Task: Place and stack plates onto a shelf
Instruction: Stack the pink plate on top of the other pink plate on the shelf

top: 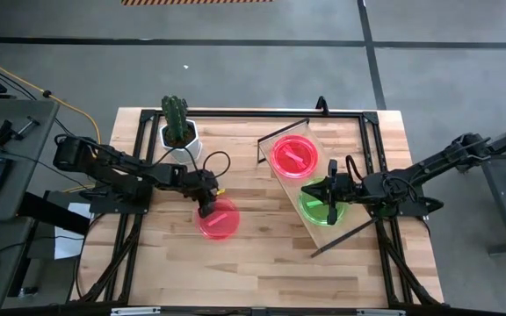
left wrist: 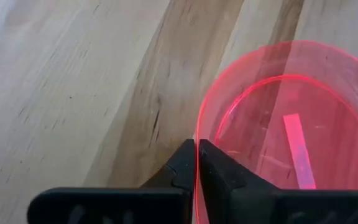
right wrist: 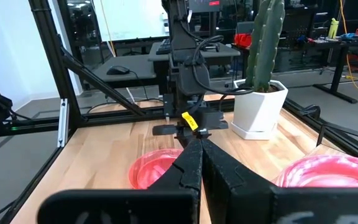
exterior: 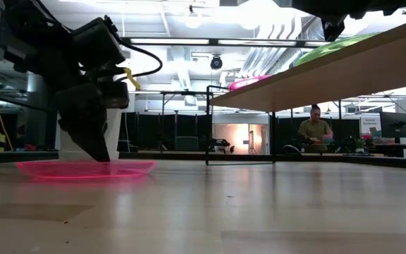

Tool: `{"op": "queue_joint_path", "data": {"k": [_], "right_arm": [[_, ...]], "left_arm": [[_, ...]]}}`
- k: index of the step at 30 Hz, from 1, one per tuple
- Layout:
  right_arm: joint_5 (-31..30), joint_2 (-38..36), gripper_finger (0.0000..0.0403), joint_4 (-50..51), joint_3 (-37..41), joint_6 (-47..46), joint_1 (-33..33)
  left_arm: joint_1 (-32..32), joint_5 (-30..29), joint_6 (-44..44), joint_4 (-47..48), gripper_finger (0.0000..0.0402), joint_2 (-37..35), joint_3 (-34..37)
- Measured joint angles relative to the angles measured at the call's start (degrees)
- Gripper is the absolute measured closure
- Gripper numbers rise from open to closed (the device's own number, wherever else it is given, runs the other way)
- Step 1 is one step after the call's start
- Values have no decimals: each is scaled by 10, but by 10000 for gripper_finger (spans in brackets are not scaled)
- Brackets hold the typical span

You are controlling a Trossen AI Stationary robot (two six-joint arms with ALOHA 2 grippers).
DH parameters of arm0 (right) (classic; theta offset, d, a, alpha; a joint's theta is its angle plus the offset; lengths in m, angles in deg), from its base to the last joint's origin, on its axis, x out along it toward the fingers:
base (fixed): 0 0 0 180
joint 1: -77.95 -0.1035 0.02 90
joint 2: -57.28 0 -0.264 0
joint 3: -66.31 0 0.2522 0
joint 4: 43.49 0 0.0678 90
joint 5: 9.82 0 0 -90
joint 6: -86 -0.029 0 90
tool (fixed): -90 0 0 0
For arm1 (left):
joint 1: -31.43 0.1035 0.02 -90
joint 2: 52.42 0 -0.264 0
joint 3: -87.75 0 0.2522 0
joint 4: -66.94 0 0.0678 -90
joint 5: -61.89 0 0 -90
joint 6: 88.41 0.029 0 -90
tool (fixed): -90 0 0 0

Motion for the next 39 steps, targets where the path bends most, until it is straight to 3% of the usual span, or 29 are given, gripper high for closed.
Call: {"op": "queue_joint_path", "data": {"k": [8,17,24,31,34,39], "right_arm": [[0,0,403,0,0,0,0],[0,0,403,0,0,0,0],[-1,0,403,-1,-1,0,0],[-2,0,403,-40,-1,4,1],[-2,0,403,-63,-1,11,1],[-2,0,403,-78,-1,16,0]], "left_arm": [[0,31,37,-11,400,-21,0],[0,81,48,-4,401,-150,-2],[12,87,47,6,401,-219,-65],[43,30,71,11,401,-178,-201],[64,-1,83,11,401,-135,-267],[104,-4,88,13,401,-36,-378]]}}
